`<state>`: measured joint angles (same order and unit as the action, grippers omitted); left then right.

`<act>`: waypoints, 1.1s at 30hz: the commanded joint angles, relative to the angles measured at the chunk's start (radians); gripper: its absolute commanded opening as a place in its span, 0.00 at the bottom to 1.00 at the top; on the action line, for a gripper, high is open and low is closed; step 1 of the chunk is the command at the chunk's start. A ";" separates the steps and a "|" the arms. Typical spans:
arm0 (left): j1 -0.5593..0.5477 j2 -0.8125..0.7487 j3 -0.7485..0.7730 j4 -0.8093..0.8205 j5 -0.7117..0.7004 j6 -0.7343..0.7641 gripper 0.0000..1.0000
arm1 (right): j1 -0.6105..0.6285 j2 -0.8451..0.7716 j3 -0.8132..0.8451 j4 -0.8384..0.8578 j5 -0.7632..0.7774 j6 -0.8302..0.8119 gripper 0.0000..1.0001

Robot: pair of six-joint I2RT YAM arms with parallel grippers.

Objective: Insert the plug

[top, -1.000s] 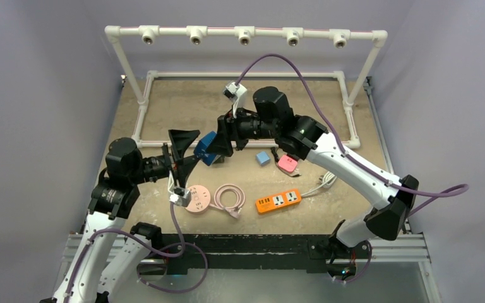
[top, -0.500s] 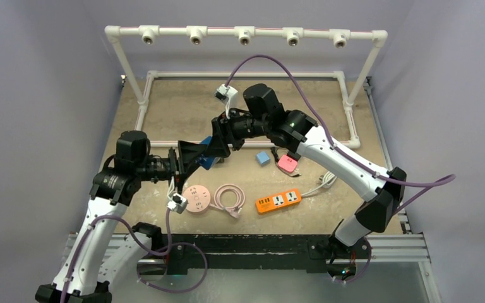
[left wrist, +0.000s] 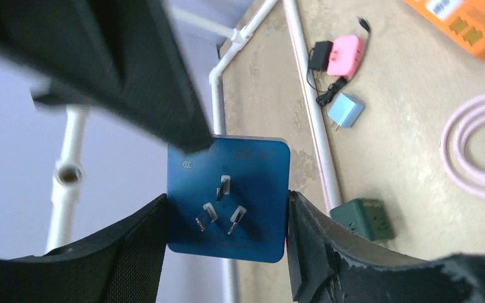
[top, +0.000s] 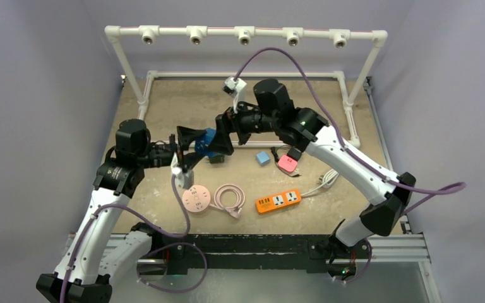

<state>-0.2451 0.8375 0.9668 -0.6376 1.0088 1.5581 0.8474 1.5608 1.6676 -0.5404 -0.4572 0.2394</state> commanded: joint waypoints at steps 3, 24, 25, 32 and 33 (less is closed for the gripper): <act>0.000 0.098 0.109 0.350 -0.095 -1.023 0.00 | -0.039 -0.235 -0.064 0.140 0.104 -0.150 0.99; 0.000 0.164 0.104 1.119 0.000 -2.296 0.00 | -0.065 -0.466 -0.397 0.732 0.125 0.081 0.98; 0.001 0.167 0.108 1.129 -0.003 -2.309 0.00 | -0.065 -0.466 -0.409 0.774 0.133 0.110 0.98; 0.001 0.170 0.119 1.182 -0.044 -2.405 0.00 | -0.066 -0.369 -0.352 0.789 0.053 0.193 0.97; 0.000 0.168 0.119 1.189 -0.046 -2.416 0.00 | -0.065 -0.364 -0.357 0.802 0.049 0.206 0.96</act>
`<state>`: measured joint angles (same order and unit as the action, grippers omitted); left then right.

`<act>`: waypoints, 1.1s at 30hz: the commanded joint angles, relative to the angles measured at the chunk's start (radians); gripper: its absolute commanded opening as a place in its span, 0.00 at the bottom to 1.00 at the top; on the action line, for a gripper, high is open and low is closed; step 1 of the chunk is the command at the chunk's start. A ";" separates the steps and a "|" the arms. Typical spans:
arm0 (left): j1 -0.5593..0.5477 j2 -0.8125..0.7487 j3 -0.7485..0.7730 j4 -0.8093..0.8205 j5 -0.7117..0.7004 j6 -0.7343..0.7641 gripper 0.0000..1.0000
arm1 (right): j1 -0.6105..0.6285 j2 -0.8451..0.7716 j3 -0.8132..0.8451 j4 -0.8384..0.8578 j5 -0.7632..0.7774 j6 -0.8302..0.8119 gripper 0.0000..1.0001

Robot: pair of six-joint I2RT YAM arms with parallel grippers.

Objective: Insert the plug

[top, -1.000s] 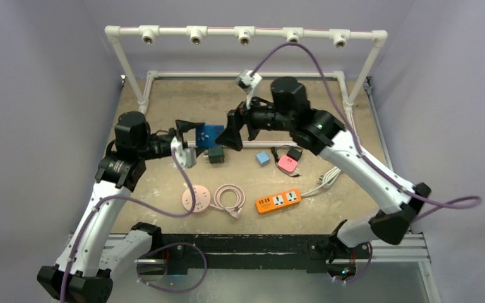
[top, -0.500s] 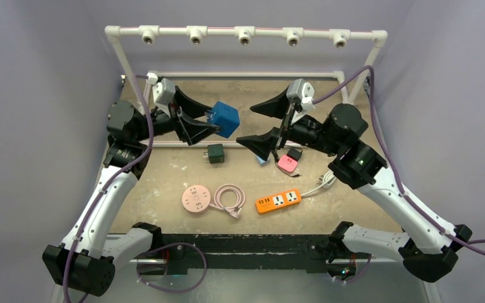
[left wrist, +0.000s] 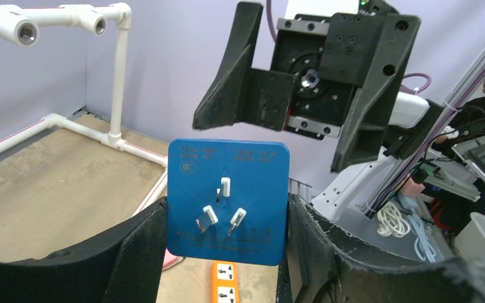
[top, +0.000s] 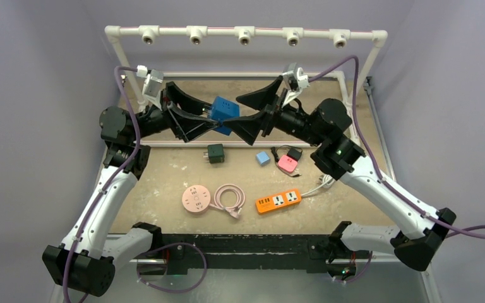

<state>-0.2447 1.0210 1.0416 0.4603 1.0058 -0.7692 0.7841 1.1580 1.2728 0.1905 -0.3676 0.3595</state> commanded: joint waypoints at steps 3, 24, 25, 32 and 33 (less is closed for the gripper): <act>0.000 -0.018 0.049 0.107 -0.047 -0.117 0.00 | -0.002 0.045 0.012 0.098 -0.018 0.114 0.93; 0.001 0.011 0.144 -0.273 0.020 0.393 0.94 | -0.003 0.103 0.191 -0.189 0.119 0.095 0.01; 0.001 0.005 0.174 -0.402 -0.008 0.563 0.95 | -0.003 0.106 0.219 -0.249 0.143 0.069 0.01; 0.001 -0.039 0.188 -0.637 -0.184 1.154 0.99 | -0.002 0.123 0.327 -0.500 0.203 -0.006 0.00; 0.001 -0.053 0.172 -0.630 -0.190 1.214 0.99 | -0.002 0.138 0.347 -0.525 0.196 -0.006 0.00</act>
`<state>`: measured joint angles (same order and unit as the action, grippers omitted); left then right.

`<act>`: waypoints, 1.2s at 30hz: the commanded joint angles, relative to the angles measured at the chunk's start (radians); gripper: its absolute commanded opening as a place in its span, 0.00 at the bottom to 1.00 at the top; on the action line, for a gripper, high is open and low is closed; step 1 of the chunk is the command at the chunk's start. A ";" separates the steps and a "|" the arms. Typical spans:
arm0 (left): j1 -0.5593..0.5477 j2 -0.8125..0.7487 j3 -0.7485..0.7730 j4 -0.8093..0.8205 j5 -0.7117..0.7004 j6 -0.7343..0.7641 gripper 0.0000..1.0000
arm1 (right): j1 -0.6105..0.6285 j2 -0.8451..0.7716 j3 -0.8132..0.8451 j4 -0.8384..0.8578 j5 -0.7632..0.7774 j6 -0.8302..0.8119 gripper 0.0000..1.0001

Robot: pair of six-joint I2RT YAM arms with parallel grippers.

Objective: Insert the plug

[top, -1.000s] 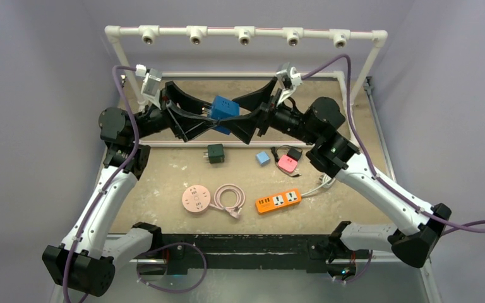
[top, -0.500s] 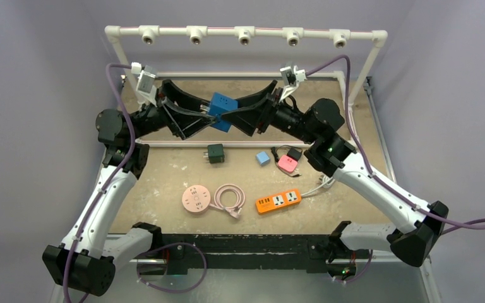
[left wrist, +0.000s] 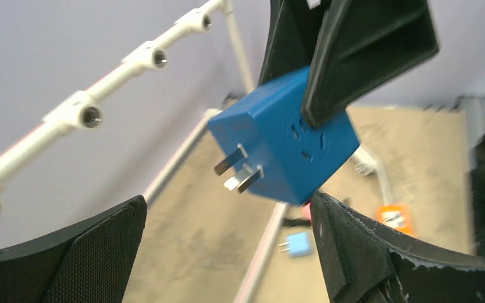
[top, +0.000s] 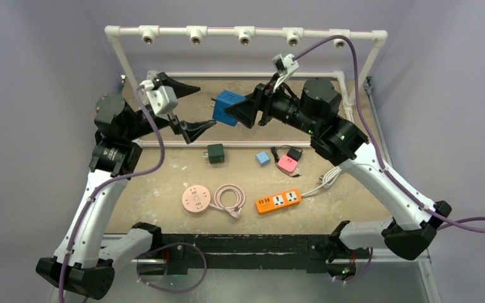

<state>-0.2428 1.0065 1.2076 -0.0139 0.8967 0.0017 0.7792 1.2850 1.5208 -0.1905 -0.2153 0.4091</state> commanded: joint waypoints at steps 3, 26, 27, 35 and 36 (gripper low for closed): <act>-0.002 -0.076 -0.034 -0.207 -0.032 0.765 0.99 | 0.003 0.083 0.191 -0.246 0.029 -0.045 0.02; -0.033 -0.036 -0.029 -0.509 0.064 1.197 0.99 | 0.060 0.281 0.350 -0.305 -0.055 0.012 0.04; -0.035 -0.035 -0.040 -0.460 0.056 1.159 0.99 | 0.063 0.280 0.341 -0.304 -0.055 0.011 0.04; -0.069 -0.035 -0.060 -0.417 0.048 1.155 0.73 | 0.073 0.282 0.298 -0.283 -0.060 0.035 0.07; -0.077 -0.031 -0.055 -0.458 0.040 1.207 0.64 | 0.076 0.284 0.299 -0.279 -0.059 0.038 0.08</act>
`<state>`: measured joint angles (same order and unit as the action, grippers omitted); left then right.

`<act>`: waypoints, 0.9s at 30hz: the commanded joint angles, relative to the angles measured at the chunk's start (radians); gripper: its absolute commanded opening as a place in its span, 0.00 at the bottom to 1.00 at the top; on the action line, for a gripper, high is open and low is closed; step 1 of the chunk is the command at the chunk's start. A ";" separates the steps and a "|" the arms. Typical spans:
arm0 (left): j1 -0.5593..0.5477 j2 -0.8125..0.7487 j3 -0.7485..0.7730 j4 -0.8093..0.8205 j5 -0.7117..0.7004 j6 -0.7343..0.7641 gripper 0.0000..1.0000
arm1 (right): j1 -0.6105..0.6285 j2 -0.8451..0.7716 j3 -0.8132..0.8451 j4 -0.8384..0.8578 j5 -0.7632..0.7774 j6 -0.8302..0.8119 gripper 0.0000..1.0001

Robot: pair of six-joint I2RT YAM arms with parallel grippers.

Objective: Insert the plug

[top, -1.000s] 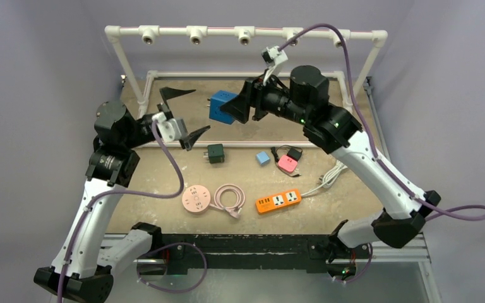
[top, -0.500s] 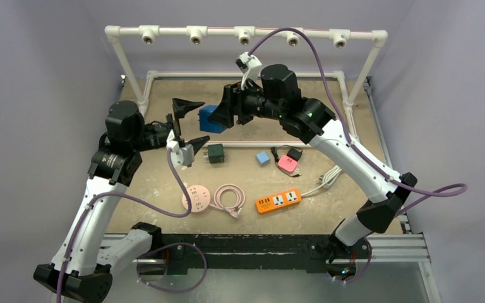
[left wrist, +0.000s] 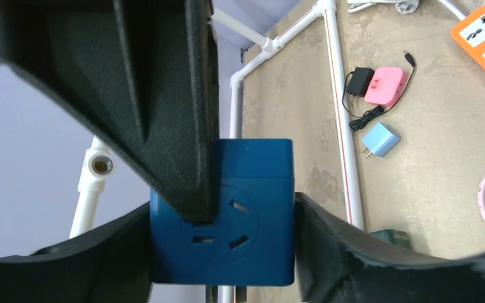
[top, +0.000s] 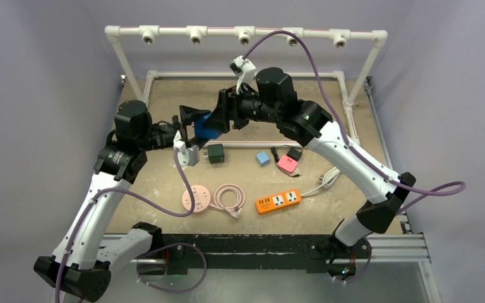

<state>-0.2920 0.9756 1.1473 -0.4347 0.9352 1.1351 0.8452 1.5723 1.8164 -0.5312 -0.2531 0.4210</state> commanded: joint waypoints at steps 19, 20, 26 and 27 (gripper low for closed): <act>-0.065 -0.013 -0.086 0.394 -0.046 -0.386 0.00 | 0.032 -0.166 -0.406 0.539 0.024 0.280 0.72; -0.065 -0.012 -0.081 0.372 -0.045 -0.373 0.00 | 0.032 -0.162 -0.398 0.534 0.024 0.279 0.68; -0.067 -0.025 -0.085 0.226 -0.010 -0.260 0.00 | 0.032 -0.185 -0.392 0.533 0.055 0.259 0.62; -0.067 -0.030 -0.093 0.226 -0.011 -0.256 0.00 | 0.032 -0.181 -0.379 0.508 0.058 0.252 0.69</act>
<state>-0.3473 0.9718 1.0519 -0.1837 0.8711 0.8333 0.8703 1.4307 1.4006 -0.1055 -0.2226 0.6472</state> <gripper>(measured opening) 0.605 0.642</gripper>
